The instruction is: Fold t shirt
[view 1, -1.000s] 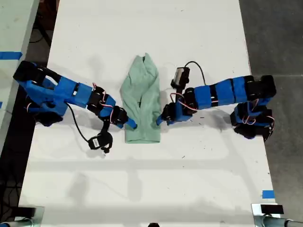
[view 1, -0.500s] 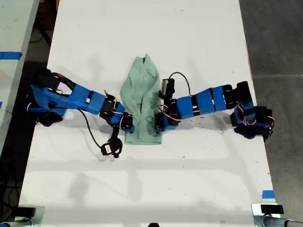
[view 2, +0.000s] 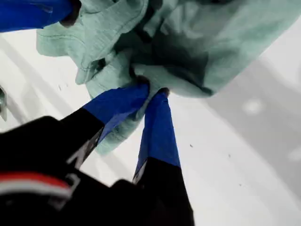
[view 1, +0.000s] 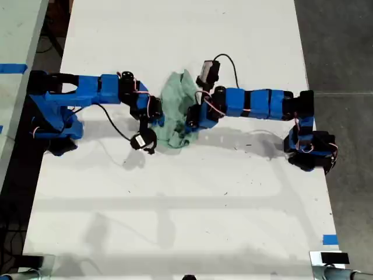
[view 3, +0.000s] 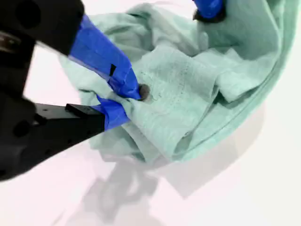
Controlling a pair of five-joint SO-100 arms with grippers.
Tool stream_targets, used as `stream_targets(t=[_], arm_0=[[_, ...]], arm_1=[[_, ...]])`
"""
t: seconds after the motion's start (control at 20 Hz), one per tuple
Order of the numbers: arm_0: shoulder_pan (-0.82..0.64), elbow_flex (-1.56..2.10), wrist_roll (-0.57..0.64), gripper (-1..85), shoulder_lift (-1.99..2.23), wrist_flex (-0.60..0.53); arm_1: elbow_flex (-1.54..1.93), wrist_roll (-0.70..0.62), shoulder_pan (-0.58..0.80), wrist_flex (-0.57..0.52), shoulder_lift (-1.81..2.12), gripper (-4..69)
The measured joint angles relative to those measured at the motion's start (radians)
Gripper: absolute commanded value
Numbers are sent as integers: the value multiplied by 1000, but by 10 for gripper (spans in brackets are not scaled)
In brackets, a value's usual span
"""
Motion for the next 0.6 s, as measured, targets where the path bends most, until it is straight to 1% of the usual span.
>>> stream_targets(t=[0.05, 0.1, 0.15, 0.2, 0.25, 0.4, 0.5, 0.55, 0.6], arm_0=[[-75, -21, 23, 37, 0, 15], [-146, -46, 41, 124, 0, 26], [-206, -80, 57, 192, -2, 37], [-256, -121, 74, 225, -12, 52], [-298, -176, 84, 247, -35, 77], [-407, -403, 138, 267, -153, 183], [-471, -471, 186, 297, -195, 238], [-500, -477, 198, 269, -204, 270], [-525, -477, 224, 214, -204, 296]], arm_1=[[0, -14, 51, 0, 14, 28], [0, -31, 101, -2, 26, 126], [0, -52, 149, -6, 37, 198], [0, -64, 189, -12, 48, 255], [0, -77, 225, -14, 58, 289], [0, -87, 342, -3, 112, 336], [44, -54, 422, 48, 179, 340], [78, -37, 457, 75, 213, 332], [124, -28, 482, 92, 250, 313]])
